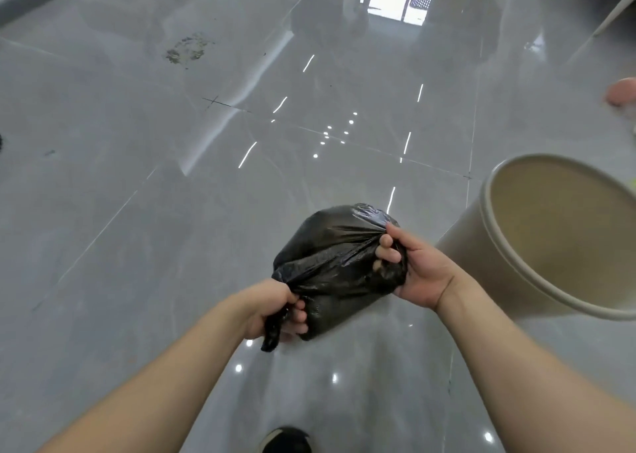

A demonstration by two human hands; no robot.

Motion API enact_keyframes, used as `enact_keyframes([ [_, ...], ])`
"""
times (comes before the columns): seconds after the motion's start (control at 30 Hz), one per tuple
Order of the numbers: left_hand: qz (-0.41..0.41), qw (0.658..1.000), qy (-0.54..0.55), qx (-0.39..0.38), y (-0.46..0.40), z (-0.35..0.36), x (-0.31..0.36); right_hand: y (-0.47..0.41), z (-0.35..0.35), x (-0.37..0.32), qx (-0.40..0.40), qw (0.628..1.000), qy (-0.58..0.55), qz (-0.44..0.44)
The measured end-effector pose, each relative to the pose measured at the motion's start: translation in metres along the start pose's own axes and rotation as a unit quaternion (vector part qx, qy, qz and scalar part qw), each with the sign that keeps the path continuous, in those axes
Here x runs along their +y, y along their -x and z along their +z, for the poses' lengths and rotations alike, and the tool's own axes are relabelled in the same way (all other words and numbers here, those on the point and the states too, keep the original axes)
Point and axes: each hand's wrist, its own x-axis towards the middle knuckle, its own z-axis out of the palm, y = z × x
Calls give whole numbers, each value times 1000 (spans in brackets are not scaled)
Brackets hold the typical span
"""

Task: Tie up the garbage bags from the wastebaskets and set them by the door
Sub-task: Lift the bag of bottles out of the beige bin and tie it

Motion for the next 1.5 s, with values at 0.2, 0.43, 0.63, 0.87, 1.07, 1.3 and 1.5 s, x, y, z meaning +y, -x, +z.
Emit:
enact_keyframes([
  [0.2, 102, 988, 113, 31, 12, 13, 17, 1, 2, -17, -5, 990, -127, -55],
  [0.43, 208, 968, 138, -4, 45, 33, 47, 13, -3, -26, -51, 960, -242, -128],
  [0.63, 214, 957, 191, -49, 61, 45, 85, 26, -3, -37, -34, 937, -296, -181],
  [0.87, 269, 902, -284, 182, 42, 71, 56, 23, -4, -30, -87, 939, -262, -207],
  [1.07, 360, 612, -639, 295, 35, 110, 11, -2, -23, -2, -34, 974, -176, -136],
  [1.3, 357, 598, -674, 245, 44, 108, -17, -14, -42, 42, 75, 987, -43, -136],
  [1.5, 421, 487, -731, 228, 52, 71, -27, -10, -39, 57, 101, 967, 184, -146],
])
